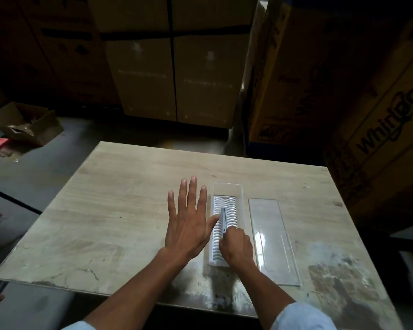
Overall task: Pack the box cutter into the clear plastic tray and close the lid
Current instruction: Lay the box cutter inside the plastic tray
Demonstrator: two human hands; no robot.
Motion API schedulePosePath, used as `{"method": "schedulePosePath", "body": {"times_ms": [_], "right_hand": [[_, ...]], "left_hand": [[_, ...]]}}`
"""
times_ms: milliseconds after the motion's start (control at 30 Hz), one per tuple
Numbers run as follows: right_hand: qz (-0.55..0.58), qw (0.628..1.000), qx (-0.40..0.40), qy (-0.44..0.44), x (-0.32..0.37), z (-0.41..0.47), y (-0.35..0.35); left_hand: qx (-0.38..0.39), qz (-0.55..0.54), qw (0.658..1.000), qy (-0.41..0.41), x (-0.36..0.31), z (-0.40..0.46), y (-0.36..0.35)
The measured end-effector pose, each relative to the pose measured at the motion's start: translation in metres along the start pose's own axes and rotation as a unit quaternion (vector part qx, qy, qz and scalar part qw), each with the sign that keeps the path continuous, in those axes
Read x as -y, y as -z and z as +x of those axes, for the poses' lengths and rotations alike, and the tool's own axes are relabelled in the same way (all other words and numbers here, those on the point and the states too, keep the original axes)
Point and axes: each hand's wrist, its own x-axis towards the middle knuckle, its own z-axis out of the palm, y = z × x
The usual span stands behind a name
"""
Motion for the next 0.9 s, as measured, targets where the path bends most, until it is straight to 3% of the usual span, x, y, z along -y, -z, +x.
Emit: {"method": "schedulePosePath", "body": {"times_ms": [900], "right_hand": [[-0.029, 0.999, 0.017, -0.033, -0.003, 0.012, -0.027]], "left_hand": [[0.045, -0.006, 0.999, -0.007, 0.005, -0.003, -0.025]]}}
